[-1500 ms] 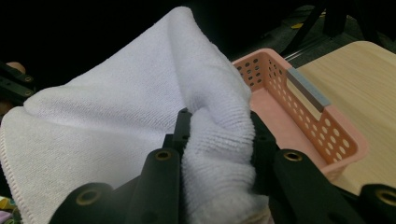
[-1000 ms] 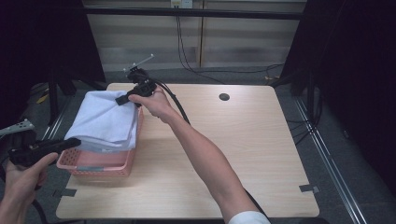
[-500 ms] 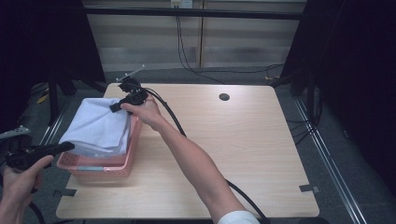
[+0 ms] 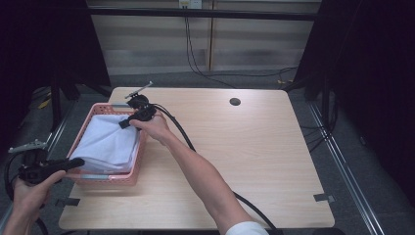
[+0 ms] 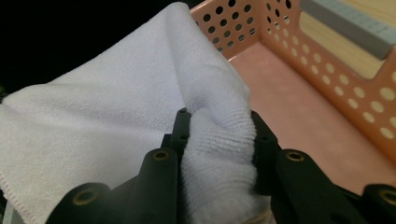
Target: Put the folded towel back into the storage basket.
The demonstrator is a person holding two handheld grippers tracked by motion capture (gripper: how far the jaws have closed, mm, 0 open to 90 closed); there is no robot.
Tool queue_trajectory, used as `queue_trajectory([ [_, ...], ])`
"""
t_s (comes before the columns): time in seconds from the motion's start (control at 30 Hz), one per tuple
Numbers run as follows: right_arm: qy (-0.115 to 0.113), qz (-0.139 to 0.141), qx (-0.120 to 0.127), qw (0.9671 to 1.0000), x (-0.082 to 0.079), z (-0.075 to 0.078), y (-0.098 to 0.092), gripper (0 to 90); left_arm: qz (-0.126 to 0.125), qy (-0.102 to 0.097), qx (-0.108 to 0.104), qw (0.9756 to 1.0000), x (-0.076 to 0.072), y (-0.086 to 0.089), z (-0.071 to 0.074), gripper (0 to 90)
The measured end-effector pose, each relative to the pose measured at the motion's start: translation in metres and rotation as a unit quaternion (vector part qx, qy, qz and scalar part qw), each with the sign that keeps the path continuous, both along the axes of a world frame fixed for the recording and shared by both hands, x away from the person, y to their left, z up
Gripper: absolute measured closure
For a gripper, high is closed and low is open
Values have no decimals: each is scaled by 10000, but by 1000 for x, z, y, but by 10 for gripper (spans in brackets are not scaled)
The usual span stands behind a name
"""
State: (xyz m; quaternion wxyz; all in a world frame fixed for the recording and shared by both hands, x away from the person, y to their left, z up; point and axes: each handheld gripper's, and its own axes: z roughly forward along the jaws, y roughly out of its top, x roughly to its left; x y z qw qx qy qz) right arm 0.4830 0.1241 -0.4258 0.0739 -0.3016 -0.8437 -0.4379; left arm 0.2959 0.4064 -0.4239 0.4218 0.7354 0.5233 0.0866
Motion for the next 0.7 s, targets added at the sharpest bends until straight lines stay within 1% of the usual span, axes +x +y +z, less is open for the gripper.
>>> queue_trajectory([
  [0.03,29,-24,-19,10000,1,-5,-1,672,24,60,69,10000,0,-2,-3,695],
  [0.07,29,-24,-19,10000,1,-5,-1,672,-22,91,115,9999,0,-4,-5,695],
  [0.1,52,-33,-38,10000,1,-7,0,634,-49,139,165,9998,0,-6,-8,671],
  [0.13,27,-74,-93,9999,2,-9,0,572,7,166,251,9995,0,-7,-9,624],
  [0.17,3,-86,-126,9999,2,-10,0,519,79,183,321,9993,-1,-8,-9,557],
  [0.2,-31,-92,-139,9999,2,-11,-1,462,81,232,303,9992,0,-9,-10,490],
  [0.23,-99,-136,-163,9997,2,-11,-3,418,108,267,369,9989,0,-9,-10,452],
  [0.27,-73,-139,-138,9998,3,-10,-5,399,134,255,358,9989,-1,-9,-9,419],
  [0.3,-186,-200,-69,9996,4,-7,-9,375,188,164,333,9991,-3,-8,-6,362],
  [0.33,-186,-200,-69,9996,4,-7,-9,375,188,164,333,9991,-3,-8,-6,332],
  [0.37,-153,-234,-13,9996,4,-5,-12,374,241,73,267,9993,-4,-8,-3,332],
  [0.4,-192,-212,29,9996,4,-2,-15,373,186,35,219,9996,-5,-7,-2,328],
  [0.43,-209,-202,74,9995,4,1,-18,370,167,29,202,9997,-5,-7,1,328],
  [0.47,-209,-202,74,9995,4,1,-18,370,204,-1,227,9995,-6,-9,3,328],
  [0.5,-260,-186,156,9994,2,6,-21,372,106,-51,216,9997,-7,-14,6,340],
  [0.53,-260,-186,156,9994,2,6,-21,372,106,-51,216,9997,-7,-14,6,348],
  [0.57,-243,-123,196,9994,0,9,-25,374,49,-126,171,9998,-7,-20,7,352],
  [0.6,-243,-123,196,9994,0,9,-25,374,49,-126,171,9998,-7,-20,7,367],
  [0.63,-255,-88,213,9994,-1,11,-28,376,29,-168,154,9997,-6,-24,9,367],
  [0.7,-299,-68,304,9991,-4,14,-34,377,15,-228,99,9997,-5,-28,12,373],
])
